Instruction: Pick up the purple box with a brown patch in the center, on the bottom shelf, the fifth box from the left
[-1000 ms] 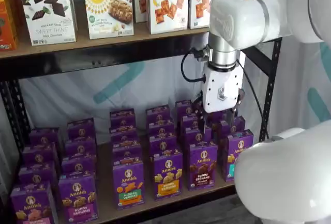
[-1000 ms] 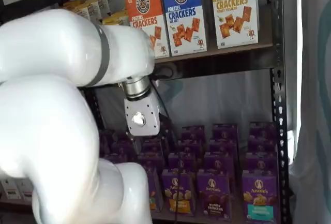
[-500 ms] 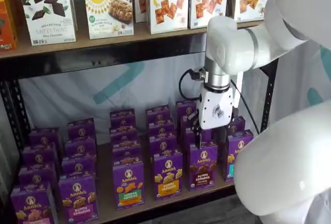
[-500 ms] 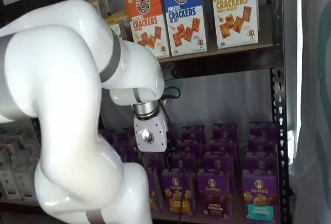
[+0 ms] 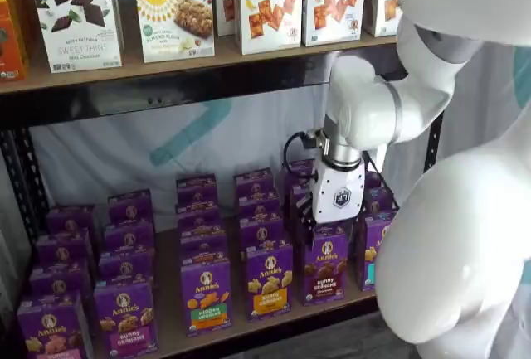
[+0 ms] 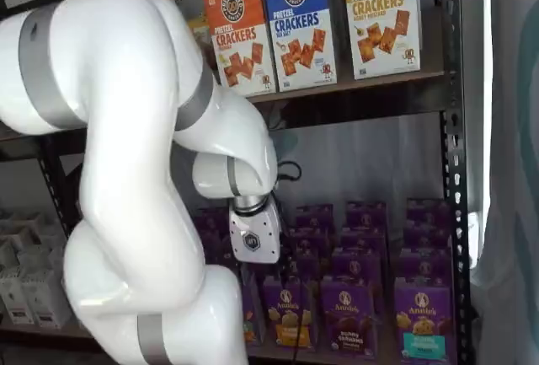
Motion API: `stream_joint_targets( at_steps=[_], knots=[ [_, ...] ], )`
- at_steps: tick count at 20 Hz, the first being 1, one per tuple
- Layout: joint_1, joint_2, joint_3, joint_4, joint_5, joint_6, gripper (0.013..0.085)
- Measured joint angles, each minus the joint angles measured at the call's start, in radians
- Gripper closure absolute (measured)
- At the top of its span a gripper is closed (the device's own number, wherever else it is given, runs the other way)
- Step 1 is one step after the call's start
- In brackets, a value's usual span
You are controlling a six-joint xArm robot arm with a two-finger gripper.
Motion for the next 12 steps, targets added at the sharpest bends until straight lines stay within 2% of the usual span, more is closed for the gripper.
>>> stream_joint_targets(
  at_steps=[4,9,12],
  knots=[
    [-0.003,0.13,-0.026,-0.032,-0.095,0.021,0.013],
    [-0.007,0.273,-0.055,0.017,-0.217,-0.032,0.013],
    [-0.016,0.373,-0.089,0.003,-0.271,-0.031,0.013]
  ],
)
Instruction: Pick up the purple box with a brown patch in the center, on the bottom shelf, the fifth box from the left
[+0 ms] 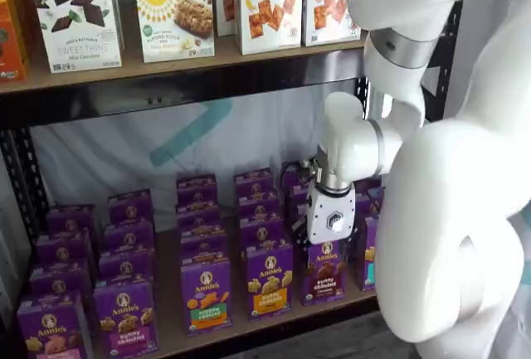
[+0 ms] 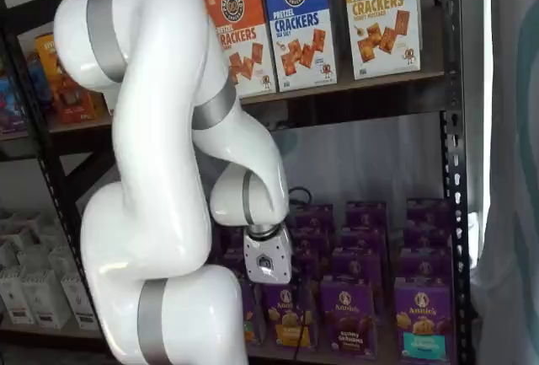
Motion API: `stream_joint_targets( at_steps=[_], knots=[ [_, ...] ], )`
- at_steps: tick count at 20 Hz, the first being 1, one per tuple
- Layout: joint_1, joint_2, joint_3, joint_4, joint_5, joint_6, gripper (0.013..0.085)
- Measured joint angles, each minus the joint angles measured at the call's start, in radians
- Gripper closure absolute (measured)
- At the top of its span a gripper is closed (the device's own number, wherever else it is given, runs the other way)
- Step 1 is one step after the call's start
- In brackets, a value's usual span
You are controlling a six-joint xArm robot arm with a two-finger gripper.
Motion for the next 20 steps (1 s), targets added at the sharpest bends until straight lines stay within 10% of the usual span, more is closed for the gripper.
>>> stream_joint_targets(
  at_steps=[3,9,17,20],
  knots=[
    [-0.022,0.124,-0.036,-0.059,-0.103,0.032,0.013],
    [-0.043,0.303,-0.113,-0.004,-0.202,-0.046,0.013],
    [-0.015,0.485,-0.244,0.279,-0.239,-0.302,0.013],
    [-0.018,0.527,-0.276,0.26,-0.263,-0.286,0.013]
  ],
)
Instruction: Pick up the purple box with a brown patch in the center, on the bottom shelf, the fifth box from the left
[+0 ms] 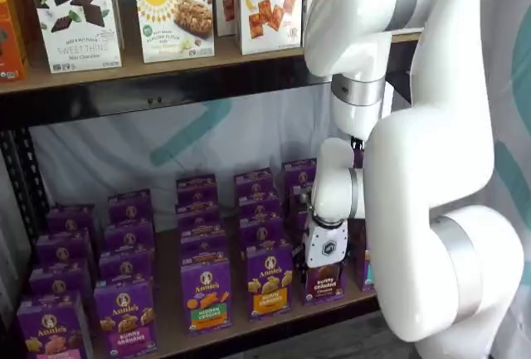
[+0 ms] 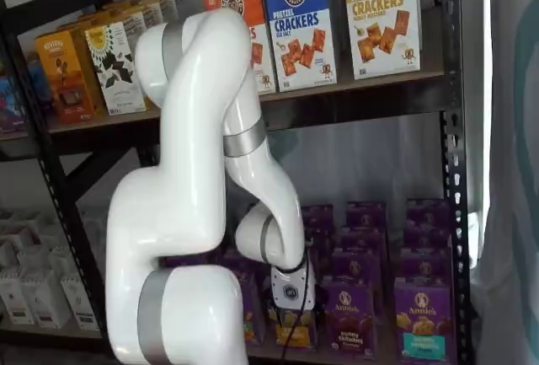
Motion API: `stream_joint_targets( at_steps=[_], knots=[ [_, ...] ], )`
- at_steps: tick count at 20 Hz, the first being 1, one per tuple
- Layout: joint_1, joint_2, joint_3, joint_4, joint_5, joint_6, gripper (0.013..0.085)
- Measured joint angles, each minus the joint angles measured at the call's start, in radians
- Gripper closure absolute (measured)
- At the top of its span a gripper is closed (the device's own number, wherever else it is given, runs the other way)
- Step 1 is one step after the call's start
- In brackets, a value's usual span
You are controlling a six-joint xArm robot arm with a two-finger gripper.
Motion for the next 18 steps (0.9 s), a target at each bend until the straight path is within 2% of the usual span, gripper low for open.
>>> stream_joint_targets(
  at_steps=[1,3,4,5,6,9,11,14,18],
  knots=[
    [-0.001,0.015,-0.013,-0.008,-0.007,0.007,0.013],
    [0.018,0.04,-0.04,0.096,-0.009,-0.078,0.013],
    [0.02,0.05,-0.051,0.106,-0.009,-0.087,0.013],
    [0.017,0.064,-0.064,0.083,-0.012,-0.067,0.013],
    [0.018,0.078,-0.08,0.094,-0.011,-0.077,0.013],
    [0.007,0.105,-0.113,0.037,-0.009,-0.03,0.013],
    [-0.008,0.116,-0.129,-0.02,-0.003,0.012,0.013],
    [-0.023,0.131,-0.157,-0.024,0.003,0.002,0.013],
    [-0.06,0.149,-0.188,-0.119,0.014,0.061,0.013]
  ],
)
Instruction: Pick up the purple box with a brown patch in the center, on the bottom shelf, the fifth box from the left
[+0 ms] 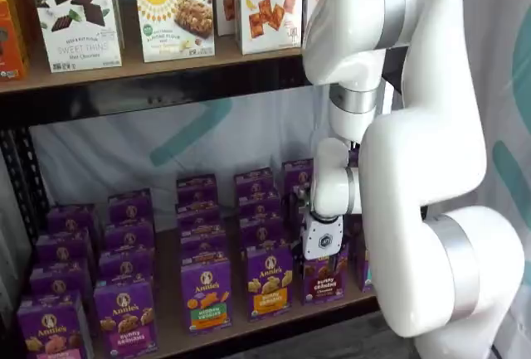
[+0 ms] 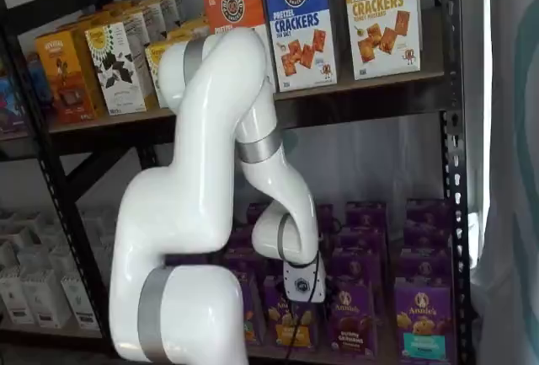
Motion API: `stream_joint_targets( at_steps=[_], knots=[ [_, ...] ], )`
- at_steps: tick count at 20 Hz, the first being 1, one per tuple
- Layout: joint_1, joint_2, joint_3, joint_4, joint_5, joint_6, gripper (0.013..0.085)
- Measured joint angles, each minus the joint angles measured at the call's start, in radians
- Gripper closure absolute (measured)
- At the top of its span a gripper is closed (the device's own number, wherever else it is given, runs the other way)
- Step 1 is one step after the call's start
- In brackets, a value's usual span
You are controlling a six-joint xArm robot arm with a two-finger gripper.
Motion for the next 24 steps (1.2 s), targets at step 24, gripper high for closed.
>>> stream_joint_targets(
  at_steps=[24],
  knots=[
    [-0.121,0.115,-0.166,-0.352,0.028,0.23,0.013]
  ],
)
